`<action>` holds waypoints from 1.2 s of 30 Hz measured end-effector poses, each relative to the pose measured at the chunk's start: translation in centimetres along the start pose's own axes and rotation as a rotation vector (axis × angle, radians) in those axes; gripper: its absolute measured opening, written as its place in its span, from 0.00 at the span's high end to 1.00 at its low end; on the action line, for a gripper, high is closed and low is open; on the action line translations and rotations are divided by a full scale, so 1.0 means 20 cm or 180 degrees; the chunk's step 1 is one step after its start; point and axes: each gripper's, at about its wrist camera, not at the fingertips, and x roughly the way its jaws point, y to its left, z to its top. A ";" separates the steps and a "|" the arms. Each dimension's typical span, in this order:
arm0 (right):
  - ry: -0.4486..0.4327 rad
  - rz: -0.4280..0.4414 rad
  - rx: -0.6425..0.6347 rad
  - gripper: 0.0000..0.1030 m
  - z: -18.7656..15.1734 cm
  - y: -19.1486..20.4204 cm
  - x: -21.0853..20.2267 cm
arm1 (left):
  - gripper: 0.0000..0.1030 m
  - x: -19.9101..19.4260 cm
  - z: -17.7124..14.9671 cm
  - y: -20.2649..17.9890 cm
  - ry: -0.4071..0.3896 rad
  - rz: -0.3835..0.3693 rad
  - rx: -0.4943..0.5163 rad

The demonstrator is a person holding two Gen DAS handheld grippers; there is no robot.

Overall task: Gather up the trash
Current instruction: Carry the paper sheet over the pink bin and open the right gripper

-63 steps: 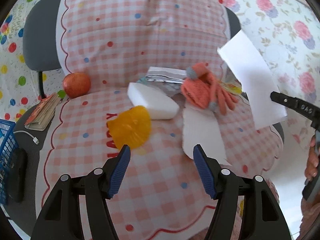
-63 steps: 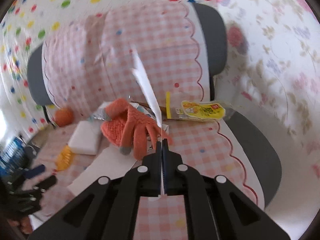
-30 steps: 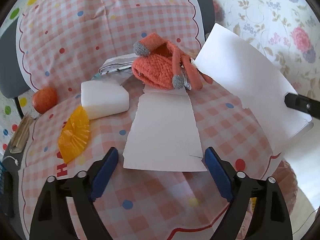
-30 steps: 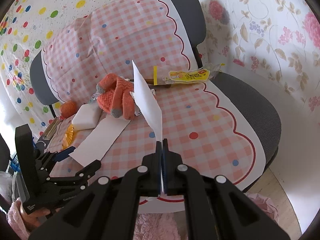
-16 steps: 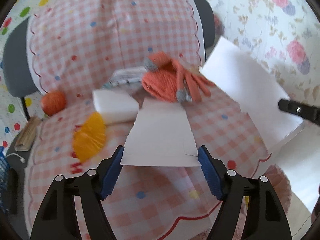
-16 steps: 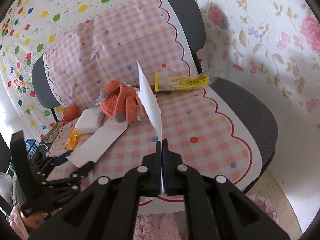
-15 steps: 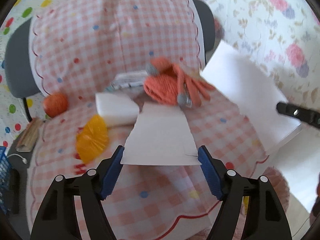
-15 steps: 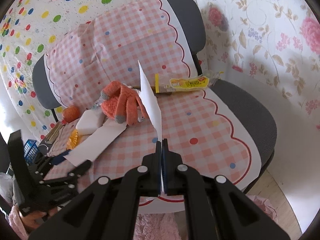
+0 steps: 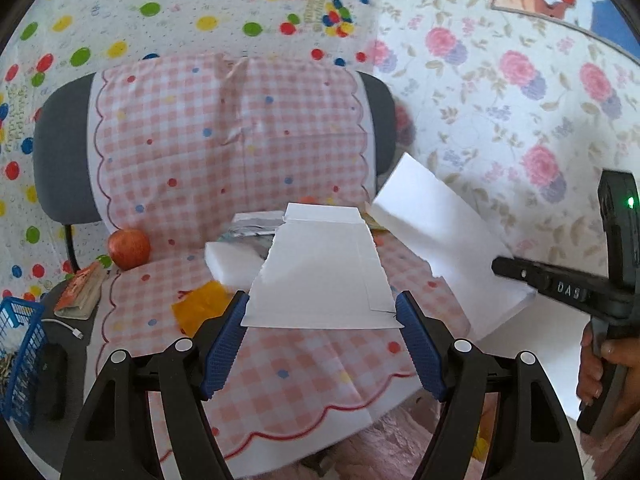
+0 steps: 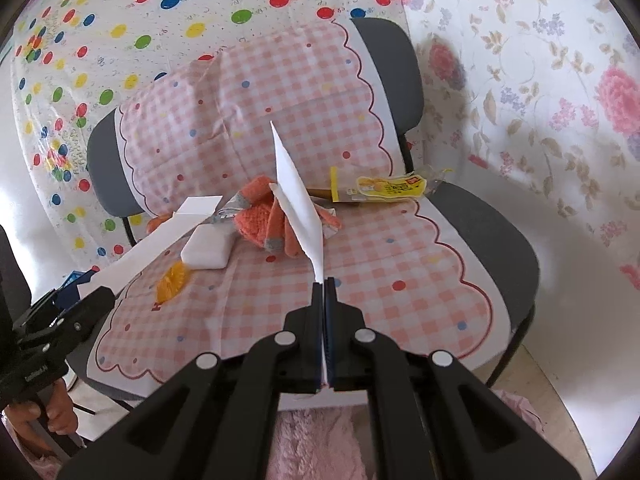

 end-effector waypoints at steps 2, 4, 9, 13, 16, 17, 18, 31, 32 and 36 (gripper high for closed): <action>-0.0007 -0.0067 -0.0011 0.99 -0.02 0.00 -0.05 | 0.28 0.00 -0.02 -0.05 0.0035 -0.0062 0.0054; -0.0011 -0.0143 -0.0012 0.99 -0.04 -0.02 -0.10 | 0.28 0.00 -0.05 -0.10 0.0073 -0.0147 0.0094; -0.0035 -0.0362 0.0026 0.99 -0.12 -0.08 -0.25 | 0.28 0.03 -0.11 -0.23 0.0140 -0.0419 0.0202; -0.0045 -0.0586 0.0098 0.99 -0.19 -0.16 -0.38 | 0.28 0.04 -0.14 -0.35 0.0197 -0.0636 0.0295; -0.0018 -0.0759 0.0159 0.99 -0.25 -0.22 -0.46 | 0.28 0.06 -0.17 -0.46 0.0261 -0.0821 0.0417; -0.0001 -0.0812 0.0189 0.99 -0.27 -0.24 -0.49 | 0.28 0.07 -0.18 -0.50 0.0289 -0.0880 0.0475; 0.0014 -0.0848 0.0216 0.99 -0.29 -0.25 -0.51 | 0.28 0.07 -0.19 -0.53 0.0309 -0.0920 0.0515; 0.0348 -0.1226 0.0737 0.99 -0.60 -0.51 -0.63 | 0.28 0.18 -0.32 -0.88 0.0655 -0.1353 0.0875; 0.0377 -0.1236 0.0763 0.99 -0.61 -0.53 -0.63 | 0.28 0.18 -0.33 -0.89 0.0674 -0.1362 0.0894; 0.0484 -0.1216 0.0903 0.99 -0.66 -0.60 -0.58 | 0.28 0.25 -0.35 -0.97 0.0810 -0.1405 0.0965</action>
